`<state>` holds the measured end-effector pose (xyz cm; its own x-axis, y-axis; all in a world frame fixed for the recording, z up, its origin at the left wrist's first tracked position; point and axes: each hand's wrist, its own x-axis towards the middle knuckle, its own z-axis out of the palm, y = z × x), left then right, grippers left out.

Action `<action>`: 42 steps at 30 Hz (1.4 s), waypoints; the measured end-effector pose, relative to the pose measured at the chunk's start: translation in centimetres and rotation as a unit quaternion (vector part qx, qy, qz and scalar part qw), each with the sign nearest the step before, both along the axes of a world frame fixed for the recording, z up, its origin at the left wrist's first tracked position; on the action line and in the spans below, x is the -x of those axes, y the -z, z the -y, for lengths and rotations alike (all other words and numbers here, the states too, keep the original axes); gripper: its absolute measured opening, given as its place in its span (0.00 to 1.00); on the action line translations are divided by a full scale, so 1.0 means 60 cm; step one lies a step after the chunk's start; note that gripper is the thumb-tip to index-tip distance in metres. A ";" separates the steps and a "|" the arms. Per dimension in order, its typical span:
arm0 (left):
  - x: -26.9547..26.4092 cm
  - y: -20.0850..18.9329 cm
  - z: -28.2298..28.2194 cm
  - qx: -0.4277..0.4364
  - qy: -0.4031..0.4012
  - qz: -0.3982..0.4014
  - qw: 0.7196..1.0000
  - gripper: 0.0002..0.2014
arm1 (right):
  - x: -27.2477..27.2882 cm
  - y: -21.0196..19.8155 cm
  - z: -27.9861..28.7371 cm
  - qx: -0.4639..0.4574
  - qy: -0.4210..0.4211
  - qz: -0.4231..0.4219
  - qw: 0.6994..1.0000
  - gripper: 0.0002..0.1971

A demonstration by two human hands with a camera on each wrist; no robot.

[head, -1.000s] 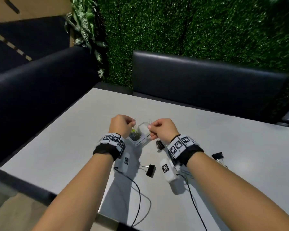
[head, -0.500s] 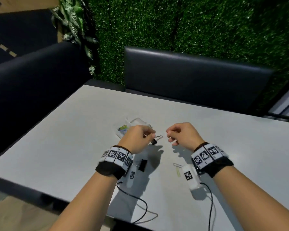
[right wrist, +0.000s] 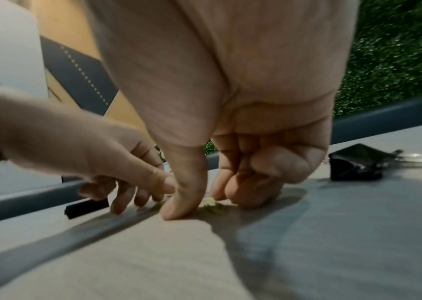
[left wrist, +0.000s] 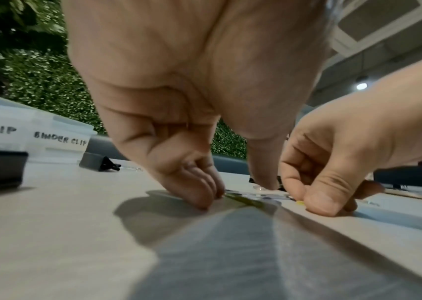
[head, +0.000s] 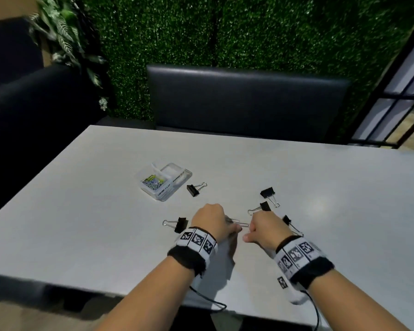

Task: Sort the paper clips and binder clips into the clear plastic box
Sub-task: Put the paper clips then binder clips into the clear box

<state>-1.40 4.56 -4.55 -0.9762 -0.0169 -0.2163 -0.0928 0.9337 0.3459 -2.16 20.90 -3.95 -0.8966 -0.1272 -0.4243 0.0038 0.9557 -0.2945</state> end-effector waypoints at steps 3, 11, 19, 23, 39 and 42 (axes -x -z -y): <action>0.010 0.008 -0.003 0.017 -0.008 -0.002 1.000 0.14 | 0.007 0.008 0.010 -0.013 -0.002 0.022 1.000 0.22; 0.009 0.020 -0.007 0.017 0.060 0.032 0.998 0.09 | -0.003 -0.009 -0.003 0.050 0.001 0.014 0.999 0.07; 0.010 0.013 0.004 -0.037 0.104 0.032 0.993 0.14 | 0.023 0.004 -0.015 0.354 0.207 -0.012 0.912 0.14; 0.023 -0.001 0.024 -0.172 0.073 0.068 0.980 0.13 | 0.028 0.007 -0.009 0.172 0.045 -0.041 0.983 0.07; 0.107 0.029 -0.031 0.020 0.027 0.043 0.999 0.28 | 0.011 0.004 -0.005 0.050 -0.065 -0.022 0.996 0.07; 0.116 0.033 -0.041 0.018 0.033 0.081 0.996 0.20 | 0.021 0.007 -0.020 0.130 -0.012 -0.033 0.991 0.04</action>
<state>-8.34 7.01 -6.52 -0.9276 0.0355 -0.3719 -0.0831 0.9509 0.2980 -3.43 22.08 -4.37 -0.9167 -0.2457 -0.3150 -0.0455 0.8475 -0.5288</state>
